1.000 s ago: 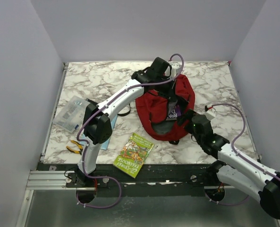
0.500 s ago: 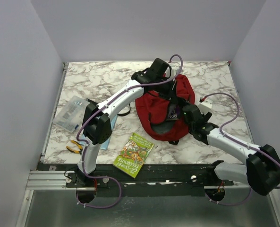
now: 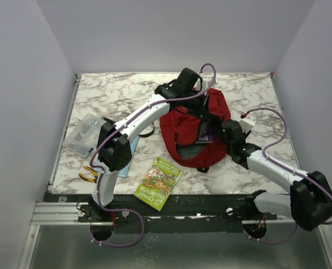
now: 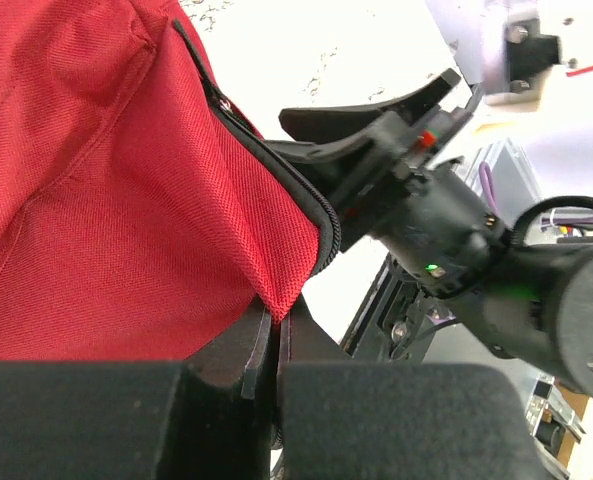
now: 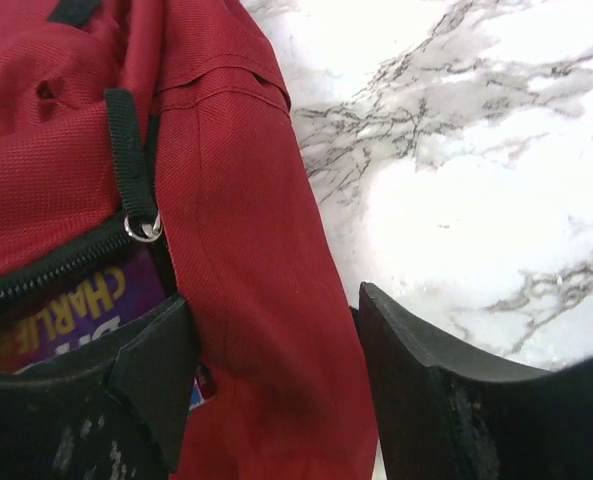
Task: Pack the student bag
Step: Place the book in the student bag, then pick up the book from the center of the board, then place the book in the student bag.
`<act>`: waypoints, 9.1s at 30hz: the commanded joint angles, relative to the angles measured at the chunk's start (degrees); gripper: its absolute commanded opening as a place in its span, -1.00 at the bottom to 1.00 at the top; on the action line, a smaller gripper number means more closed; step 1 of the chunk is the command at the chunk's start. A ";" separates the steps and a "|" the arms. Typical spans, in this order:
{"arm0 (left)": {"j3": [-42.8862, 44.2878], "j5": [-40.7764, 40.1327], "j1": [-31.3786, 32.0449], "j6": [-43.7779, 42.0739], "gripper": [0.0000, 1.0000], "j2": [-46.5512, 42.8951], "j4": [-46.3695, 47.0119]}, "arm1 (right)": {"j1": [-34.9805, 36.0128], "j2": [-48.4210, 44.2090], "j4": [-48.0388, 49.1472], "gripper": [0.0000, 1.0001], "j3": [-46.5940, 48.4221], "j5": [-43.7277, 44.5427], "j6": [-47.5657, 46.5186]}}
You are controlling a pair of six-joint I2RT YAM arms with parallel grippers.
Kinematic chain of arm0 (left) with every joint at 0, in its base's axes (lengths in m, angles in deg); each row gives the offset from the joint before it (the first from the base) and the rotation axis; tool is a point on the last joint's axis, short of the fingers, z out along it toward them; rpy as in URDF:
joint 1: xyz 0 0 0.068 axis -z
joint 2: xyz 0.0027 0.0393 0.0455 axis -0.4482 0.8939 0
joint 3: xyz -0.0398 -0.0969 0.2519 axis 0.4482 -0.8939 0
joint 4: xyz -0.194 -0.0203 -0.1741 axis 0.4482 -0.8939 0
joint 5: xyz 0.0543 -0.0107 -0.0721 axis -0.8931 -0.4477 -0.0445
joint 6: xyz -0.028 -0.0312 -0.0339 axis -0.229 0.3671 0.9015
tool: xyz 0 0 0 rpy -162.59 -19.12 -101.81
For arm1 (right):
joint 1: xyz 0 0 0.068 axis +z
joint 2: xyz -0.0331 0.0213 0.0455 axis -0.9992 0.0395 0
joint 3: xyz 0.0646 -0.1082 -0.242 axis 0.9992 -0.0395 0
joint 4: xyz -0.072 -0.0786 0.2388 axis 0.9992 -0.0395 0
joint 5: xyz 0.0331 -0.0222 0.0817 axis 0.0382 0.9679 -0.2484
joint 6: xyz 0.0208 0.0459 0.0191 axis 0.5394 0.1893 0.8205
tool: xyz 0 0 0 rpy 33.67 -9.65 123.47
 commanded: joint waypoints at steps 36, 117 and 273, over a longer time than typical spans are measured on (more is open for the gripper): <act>-64.07 -16.44 -1.82 7.28 0.75 -50.68 15.00 | -0.42 -32.67 -30.26 0.94 2.39 -43.09 1.77; -105.12 -21.83 -15.96 52.21 -1.00 -95.39 31.50 | 33.25 14.52 45.31 -0.38 -5.16 -56.47 34.85; -33.93 -21.87 13.13 4.14 0.02 -7.09 28.40 | 11.97 -46.53 -49.65 -0.99 21.49 10.38 1.71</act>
